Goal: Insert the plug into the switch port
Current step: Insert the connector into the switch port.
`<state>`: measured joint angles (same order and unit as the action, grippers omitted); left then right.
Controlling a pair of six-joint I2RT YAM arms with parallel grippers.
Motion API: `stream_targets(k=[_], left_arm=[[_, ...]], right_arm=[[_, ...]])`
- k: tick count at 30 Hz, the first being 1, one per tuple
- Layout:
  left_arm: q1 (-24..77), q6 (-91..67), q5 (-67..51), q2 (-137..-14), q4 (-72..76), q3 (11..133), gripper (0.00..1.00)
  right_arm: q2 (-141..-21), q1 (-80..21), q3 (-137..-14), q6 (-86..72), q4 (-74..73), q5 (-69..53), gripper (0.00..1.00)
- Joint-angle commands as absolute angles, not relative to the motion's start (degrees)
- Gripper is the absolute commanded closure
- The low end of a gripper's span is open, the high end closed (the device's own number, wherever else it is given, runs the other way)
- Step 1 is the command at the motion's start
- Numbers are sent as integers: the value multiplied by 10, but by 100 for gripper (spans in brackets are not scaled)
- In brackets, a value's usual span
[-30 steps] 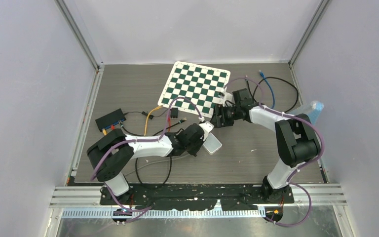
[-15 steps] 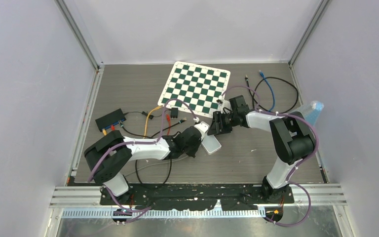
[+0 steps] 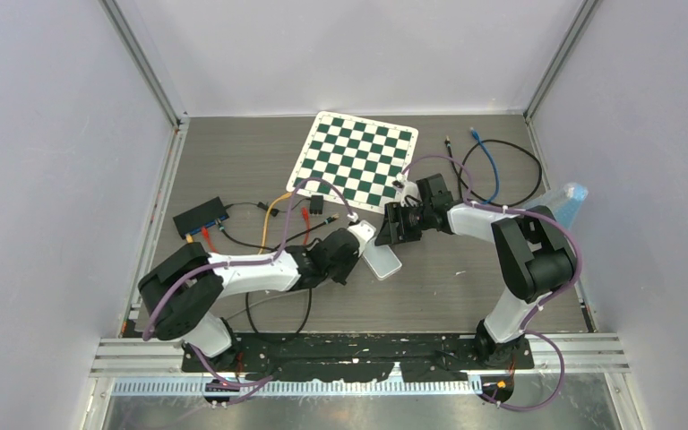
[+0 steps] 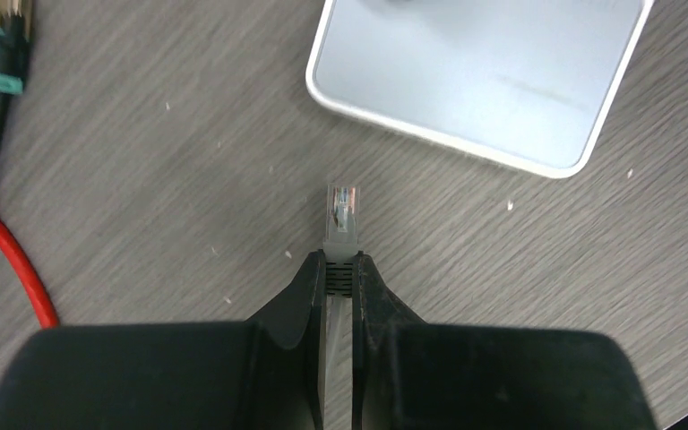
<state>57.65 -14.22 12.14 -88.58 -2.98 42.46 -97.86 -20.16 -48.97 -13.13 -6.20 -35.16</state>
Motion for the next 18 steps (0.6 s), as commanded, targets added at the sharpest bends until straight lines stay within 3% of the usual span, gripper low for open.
stream_targets(k=[1,18], left_arm=[[571,-117,116,-909,-25,485,100],[553,-118,101,-954,-73,525,100]], right_arm=[[-967,-202,-505,-112,-73,-353,37],[-989,-202,-516,-104,-69,-374,40]])
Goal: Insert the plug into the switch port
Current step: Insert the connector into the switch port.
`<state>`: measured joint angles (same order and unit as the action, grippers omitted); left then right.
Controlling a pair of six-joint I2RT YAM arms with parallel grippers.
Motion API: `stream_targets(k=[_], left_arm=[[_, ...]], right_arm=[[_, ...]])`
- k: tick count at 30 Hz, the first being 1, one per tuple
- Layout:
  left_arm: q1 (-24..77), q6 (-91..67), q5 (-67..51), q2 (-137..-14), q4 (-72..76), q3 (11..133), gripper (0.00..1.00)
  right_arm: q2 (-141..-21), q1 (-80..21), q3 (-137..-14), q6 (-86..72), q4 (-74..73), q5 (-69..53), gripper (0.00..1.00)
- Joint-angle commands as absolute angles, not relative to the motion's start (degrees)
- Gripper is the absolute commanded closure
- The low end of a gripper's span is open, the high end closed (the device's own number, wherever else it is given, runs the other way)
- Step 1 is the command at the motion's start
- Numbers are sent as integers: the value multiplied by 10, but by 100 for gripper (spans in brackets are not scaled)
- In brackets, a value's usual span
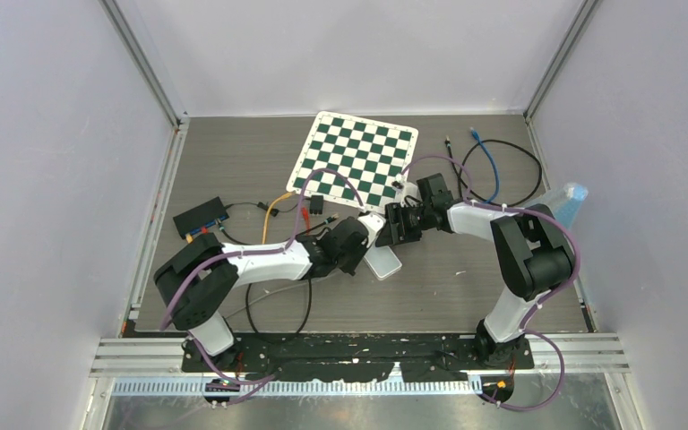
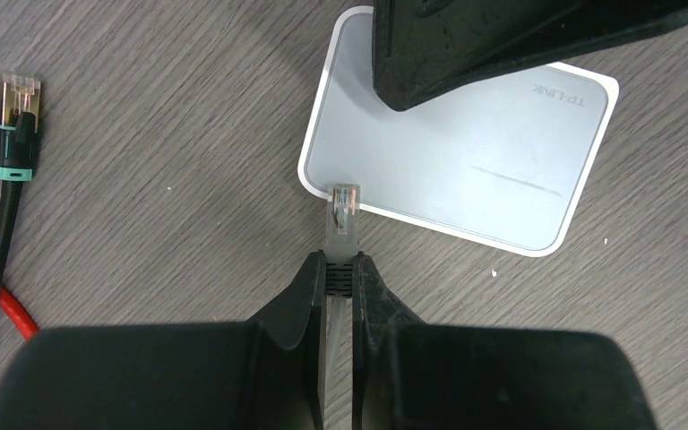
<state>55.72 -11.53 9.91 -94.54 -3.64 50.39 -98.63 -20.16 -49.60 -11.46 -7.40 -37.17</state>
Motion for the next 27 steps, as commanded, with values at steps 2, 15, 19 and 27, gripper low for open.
stream_targets(k=[2,15,19,27], left_arm=[[554,-123,103,-943,-84,516,100],[554,-122,78,-936,-65,499,100],[553,-115,83,-950,-65,512,100],[554,-114,81,-975,-60,530,100]], right_arm=[[-988,-202,-519,-106,-71,-369,39],[-988,-202,-525,-96,-82,-359,36],[-995,-202,-524,-93,-84,-370,38],[-1008,-203,-514,-94,-74,-386,40]])
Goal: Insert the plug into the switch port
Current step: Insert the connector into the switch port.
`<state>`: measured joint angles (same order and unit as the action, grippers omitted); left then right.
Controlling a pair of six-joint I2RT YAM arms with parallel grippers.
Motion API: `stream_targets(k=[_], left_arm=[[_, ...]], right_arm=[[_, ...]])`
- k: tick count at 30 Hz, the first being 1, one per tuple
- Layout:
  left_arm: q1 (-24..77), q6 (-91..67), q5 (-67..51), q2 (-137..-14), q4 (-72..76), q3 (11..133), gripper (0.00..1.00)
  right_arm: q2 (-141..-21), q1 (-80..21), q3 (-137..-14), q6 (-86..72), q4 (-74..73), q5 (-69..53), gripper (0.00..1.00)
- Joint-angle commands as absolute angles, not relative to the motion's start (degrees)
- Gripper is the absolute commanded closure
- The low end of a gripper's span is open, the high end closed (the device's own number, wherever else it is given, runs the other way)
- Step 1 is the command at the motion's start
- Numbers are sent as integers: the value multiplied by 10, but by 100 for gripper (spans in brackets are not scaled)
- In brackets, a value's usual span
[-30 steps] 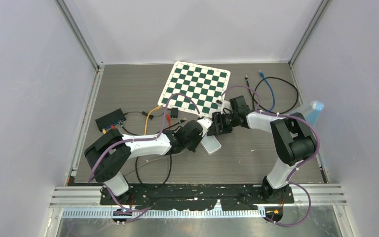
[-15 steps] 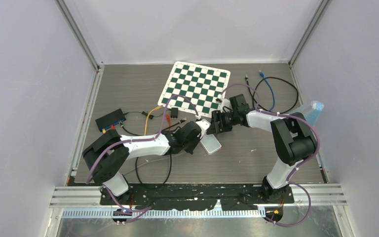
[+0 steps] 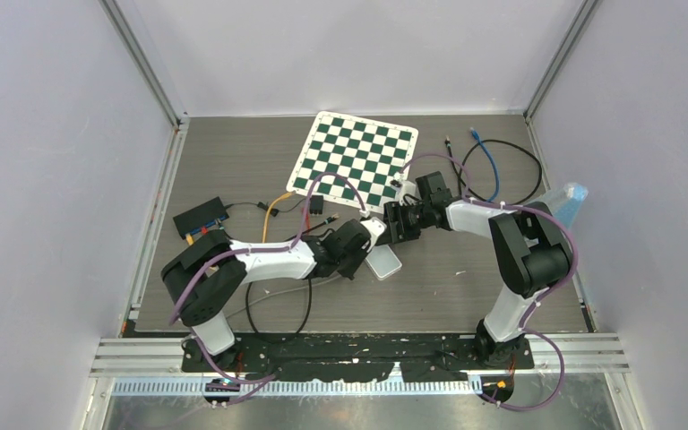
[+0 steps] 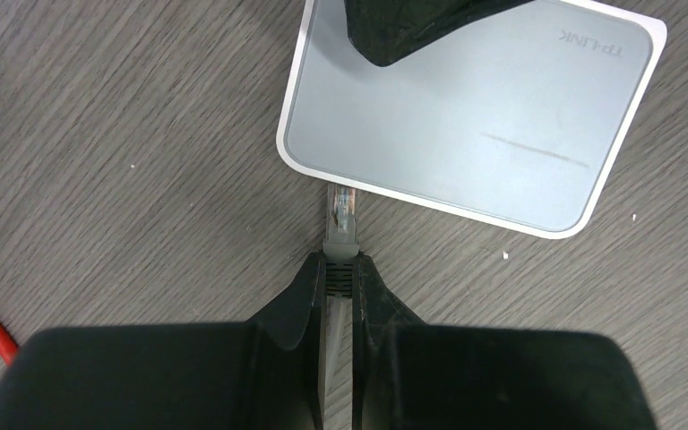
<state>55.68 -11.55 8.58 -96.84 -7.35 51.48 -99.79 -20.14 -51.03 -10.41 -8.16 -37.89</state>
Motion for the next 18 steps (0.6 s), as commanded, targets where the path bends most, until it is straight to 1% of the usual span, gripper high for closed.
stream_targets(k=[1,8,13,18], left_arm=[[553,-114,82,-975,-56,529,100],[552,-116,113,-975,-72,539,100],[551,-114,118,-944,-37,508,100],[551,-96,107,-944,-15,504,100]], right_arm=[[-1008,-203,-511,-95,-73,-387,40],[-1012,-203,-503,-87,-70,-390,40],[-1016,-203,-504,-81,-72,-389,41],[-1018,-203,-504,-80,-72,-391,41]])
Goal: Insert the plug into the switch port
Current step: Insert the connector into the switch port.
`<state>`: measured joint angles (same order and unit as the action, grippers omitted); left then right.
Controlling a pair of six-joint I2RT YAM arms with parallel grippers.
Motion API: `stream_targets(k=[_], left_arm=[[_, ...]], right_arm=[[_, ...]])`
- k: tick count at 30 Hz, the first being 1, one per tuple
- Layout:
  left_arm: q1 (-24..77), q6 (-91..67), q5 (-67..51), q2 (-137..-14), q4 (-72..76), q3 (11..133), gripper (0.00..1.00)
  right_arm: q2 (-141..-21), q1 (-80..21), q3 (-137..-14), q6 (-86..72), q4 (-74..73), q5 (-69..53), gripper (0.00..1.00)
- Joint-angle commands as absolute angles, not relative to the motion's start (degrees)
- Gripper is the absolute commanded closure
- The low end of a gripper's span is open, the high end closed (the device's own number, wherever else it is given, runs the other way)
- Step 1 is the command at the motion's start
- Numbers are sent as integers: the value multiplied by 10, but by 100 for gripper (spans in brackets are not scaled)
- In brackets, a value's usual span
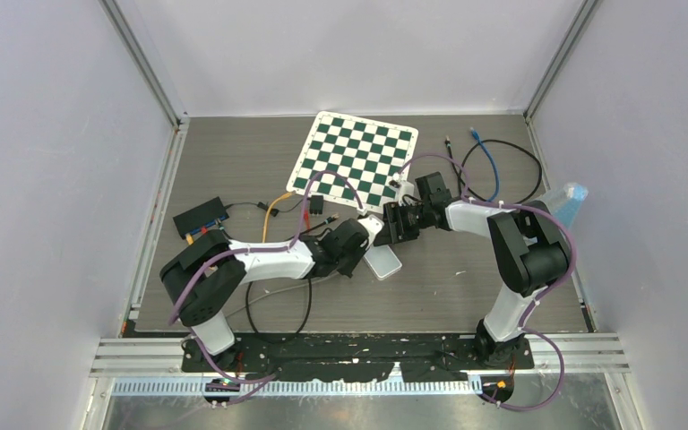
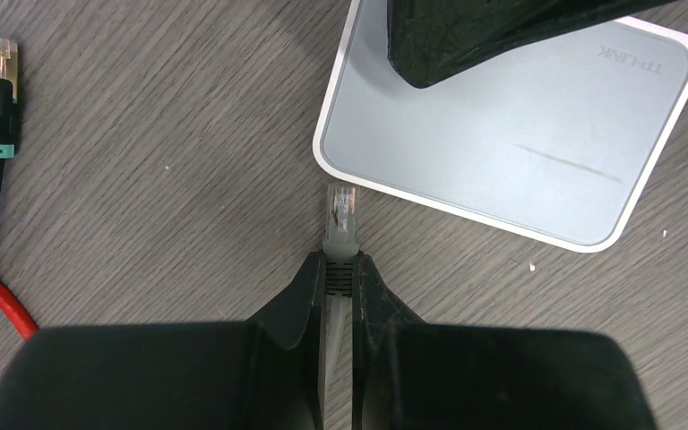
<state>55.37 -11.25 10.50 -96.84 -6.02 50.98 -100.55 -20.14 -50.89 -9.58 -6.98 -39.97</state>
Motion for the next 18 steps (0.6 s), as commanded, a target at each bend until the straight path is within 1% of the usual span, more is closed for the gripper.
stream_targets(k=[1,18], left_arm=[[551,-94,105,-947,-15,507,100],[554,-82,78,-915,36,473,100]], right_arm=[[-1020,-203,-504,-81,-73,-392,41],[-1020,-204,-505,-94,-68,-389,42]])
